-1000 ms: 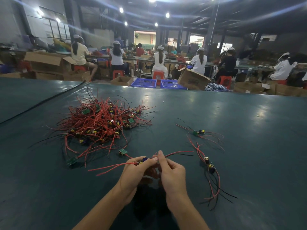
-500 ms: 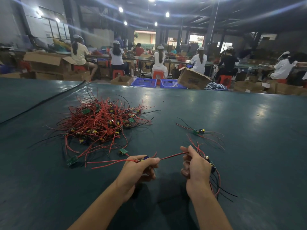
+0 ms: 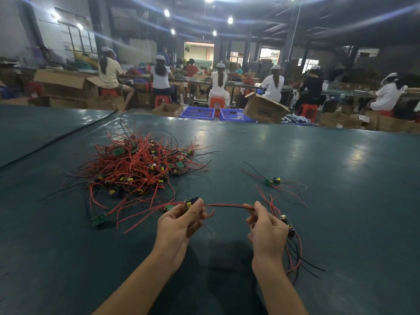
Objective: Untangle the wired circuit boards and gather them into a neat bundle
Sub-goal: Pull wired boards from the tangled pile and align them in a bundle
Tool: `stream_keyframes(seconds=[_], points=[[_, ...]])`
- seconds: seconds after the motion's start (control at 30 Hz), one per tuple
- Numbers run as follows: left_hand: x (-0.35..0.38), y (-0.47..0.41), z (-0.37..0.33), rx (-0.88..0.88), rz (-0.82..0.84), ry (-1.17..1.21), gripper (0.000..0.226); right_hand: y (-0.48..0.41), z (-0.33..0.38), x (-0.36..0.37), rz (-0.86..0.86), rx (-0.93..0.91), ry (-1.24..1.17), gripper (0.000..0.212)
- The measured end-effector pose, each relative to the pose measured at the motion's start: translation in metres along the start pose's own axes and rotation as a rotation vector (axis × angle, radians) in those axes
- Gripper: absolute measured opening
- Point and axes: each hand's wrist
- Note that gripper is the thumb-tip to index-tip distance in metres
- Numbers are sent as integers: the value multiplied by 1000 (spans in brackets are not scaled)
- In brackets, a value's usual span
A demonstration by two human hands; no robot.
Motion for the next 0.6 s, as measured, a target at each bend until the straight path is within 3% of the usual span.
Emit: stream_keyframes(seconds=[0.17,0.37,0.47,0.6], points=[[-2,-2,-5,22,-28,85,19,2,-3,2,2,-63,57,42],[-7,-6,-14,5,14,105,22,-5,5,-6,4,123,-130,45],[-8,-5,-18,-77,28,120,21,-6,4,-6,112,214,-198,44],[-3,-3,-14,-141,107,-91,23,6,1,4,254,195,-62,33]])
Point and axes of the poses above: each hand's wrist, its own y-axis away from the middle knuckle, its own x-axis out of the palm, z = x × y, and after that the axes turned 1 degree about x, right-handed
